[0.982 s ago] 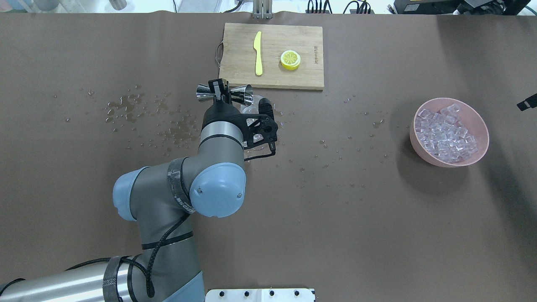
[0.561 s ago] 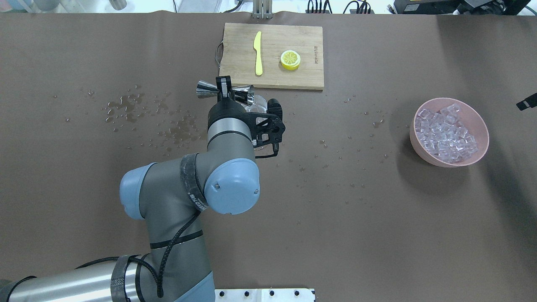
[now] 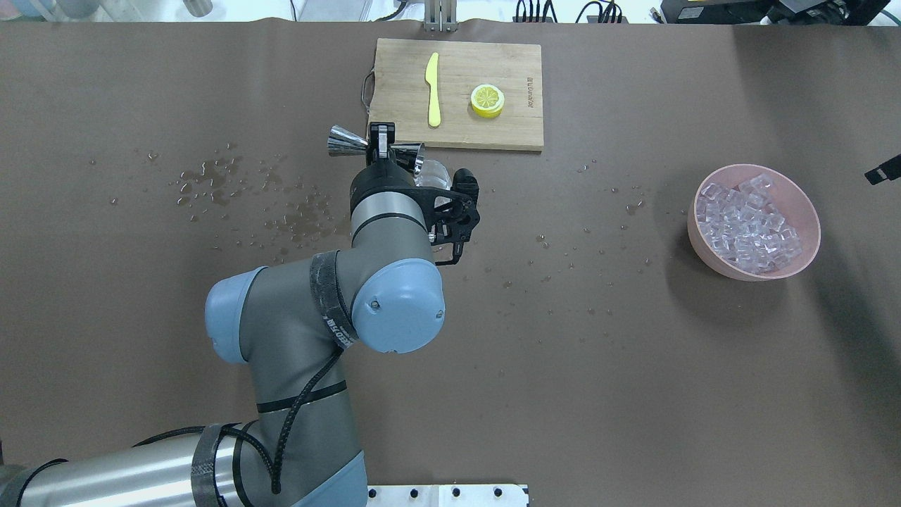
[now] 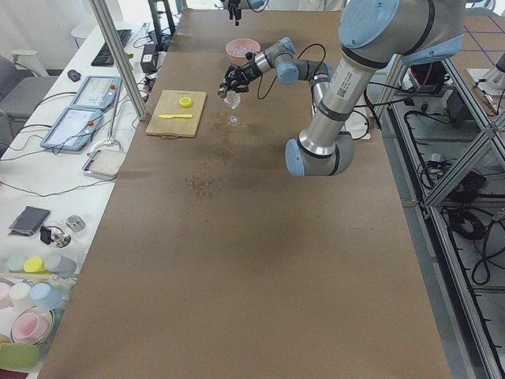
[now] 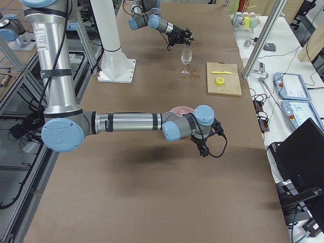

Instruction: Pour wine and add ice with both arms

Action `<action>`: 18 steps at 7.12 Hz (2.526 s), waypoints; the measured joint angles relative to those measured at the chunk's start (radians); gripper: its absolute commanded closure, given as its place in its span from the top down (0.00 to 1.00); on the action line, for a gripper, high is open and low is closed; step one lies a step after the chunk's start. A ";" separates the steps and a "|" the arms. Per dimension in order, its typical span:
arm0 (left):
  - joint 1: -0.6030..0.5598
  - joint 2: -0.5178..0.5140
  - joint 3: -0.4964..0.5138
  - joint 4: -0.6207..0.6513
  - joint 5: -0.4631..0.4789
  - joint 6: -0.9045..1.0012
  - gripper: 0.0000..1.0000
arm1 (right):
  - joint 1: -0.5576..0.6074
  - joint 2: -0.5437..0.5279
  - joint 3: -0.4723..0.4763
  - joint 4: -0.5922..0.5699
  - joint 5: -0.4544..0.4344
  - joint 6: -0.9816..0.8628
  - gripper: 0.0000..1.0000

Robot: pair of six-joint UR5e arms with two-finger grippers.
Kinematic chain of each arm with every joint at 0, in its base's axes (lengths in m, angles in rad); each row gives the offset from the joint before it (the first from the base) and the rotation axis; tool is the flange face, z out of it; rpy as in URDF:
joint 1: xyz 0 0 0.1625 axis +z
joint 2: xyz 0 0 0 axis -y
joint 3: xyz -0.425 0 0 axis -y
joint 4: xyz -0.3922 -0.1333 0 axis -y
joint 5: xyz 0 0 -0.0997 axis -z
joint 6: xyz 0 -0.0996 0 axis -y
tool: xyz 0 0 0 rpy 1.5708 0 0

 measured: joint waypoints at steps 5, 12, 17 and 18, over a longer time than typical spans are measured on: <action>-0.097 0.264 -0.085 -0.570 -0.074 -0.280 0.00 | -0.002 0.007 -0.007 0.000 0.000 0.000 1.00; -0.407 0.591 0.496 -1.639 -0.529 -0.952 0.00 | -0.014 0.024 -0.016 -0.001 -0.004 0.001 1.00; -0.536 0.685 0.631 -1.825 -0.697 -1.055 0.00 | -0.029 0.036 -0.008 -0.002 -0.006 0.018 1.00; -0.534 0.685 0.653 -1.856 -0.686 -1.060 0.00 | -0.029 0.036 -0.005 -0.001 -0.006 0.019 1.00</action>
